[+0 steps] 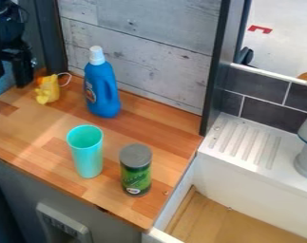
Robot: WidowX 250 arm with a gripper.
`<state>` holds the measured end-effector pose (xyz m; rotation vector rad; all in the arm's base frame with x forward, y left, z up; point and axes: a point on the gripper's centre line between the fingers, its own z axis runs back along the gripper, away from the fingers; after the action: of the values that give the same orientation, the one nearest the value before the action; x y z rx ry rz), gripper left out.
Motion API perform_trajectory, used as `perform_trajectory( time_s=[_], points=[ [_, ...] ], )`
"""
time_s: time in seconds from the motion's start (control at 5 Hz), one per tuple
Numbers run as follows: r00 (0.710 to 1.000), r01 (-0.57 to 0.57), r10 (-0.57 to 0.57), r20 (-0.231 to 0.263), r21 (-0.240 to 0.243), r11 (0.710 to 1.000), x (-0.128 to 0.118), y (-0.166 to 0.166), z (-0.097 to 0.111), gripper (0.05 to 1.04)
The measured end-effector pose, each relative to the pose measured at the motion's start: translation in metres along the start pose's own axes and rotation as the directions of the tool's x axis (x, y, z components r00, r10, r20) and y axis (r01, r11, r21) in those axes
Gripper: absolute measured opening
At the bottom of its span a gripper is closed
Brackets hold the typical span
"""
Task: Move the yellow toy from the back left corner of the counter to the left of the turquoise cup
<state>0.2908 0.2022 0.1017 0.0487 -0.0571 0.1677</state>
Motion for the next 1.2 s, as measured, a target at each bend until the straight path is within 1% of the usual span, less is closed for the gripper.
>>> perform_trajectory(
  time_s=[0.2,0.4,0.6,0.8,1.0,1.2],
  points=[
    [0.999,0.001,-0.001,-0.032,-0.018,1.000,-0.002,-0.002,-0.014,1.001],
    [0.994,-0.082,0.084,0.064,-0.031,0.996,0.023,0.002,-0.013,1.001],
    [0.981,-0.147,0.148,0.123,-0.017,0.989,0.042,0.009,-0.019,1.001],
    [0.972,-0.207,0.207,0.113,-0.007,0.978,0.059,0.015,-0.039,1.001],
    [0.974,-0.211,0.210,0.089,0.003,0.977,0.072,0.007,-0.051,1.001],
    [0.971,-0.229,0.229,0.067,-0.005,0.973,0.082,0.000,-0.061,1.001]
  ],
)
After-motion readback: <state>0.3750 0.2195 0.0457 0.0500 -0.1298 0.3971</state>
